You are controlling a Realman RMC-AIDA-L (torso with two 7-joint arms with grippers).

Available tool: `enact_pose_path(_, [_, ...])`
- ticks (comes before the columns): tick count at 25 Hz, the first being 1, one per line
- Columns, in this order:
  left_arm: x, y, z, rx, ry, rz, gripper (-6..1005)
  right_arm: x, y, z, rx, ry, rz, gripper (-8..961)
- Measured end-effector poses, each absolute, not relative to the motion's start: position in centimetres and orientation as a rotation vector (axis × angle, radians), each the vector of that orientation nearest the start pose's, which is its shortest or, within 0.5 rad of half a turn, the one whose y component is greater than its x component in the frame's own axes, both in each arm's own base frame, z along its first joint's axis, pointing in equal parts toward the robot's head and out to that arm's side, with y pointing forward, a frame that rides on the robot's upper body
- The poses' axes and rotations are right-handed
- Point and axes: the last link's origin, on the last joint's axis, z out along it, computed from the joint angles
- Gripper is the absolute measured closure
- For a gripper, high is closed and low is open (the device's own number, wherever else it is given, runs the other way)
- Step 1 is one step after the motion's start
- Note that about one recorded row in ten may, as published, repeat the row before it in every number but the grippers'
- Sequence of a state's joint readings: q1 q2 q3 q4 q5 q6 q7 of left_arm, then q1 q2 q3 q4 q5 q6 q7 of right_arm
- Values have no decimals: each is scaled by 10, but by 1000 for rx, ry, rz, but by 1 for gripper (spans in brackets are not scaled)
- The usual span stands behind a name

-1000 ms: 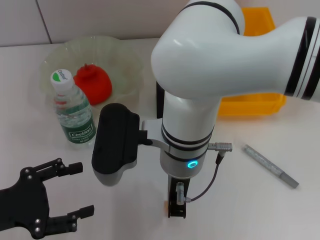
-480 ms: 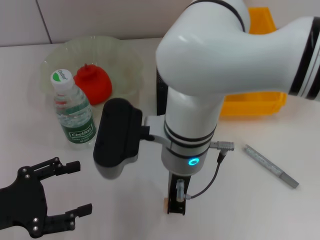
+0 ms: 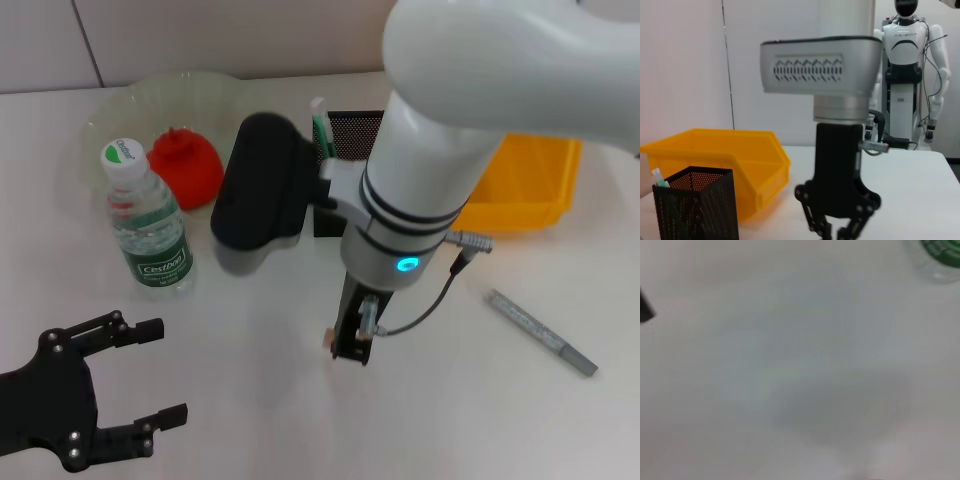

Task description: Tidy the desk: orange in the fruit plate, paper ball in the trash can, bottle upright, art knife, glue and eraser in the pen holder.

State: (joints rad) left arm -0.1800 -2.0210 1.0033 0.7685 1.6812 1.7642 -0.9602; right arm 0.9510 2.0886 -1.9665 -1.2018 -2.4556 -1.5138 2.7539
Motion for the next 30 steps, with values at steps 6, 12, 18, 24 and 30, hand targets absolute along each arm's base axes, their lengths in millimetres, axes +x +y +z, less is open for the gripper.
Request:
enact_pose_path(6, [-295, 231, 15, -2777, -116, -817, 188, 78, 344, -79, -2749, 391, -794, 800])
enact_pose_path(12, [-294, 232, 14, -2776, -112, -824, 188, 73, 364, -69, -2726, 427, -650, 786])
enact_pose_path(18, [-292, 233, 12, -2775, -110, -828, 188, 65, 382, -61, -2699, 414, -506, 773])
enact_pose_path(24, [-290, 234, 10, -2775, -105, -837, 188, 63, 401, -41, -2659, 460, -366, 759])
enact_pose_path(30, [-289, 235, 9, -2776, -103, -839, 188, 70, 413, -28, -2627, 515, -292, 746])
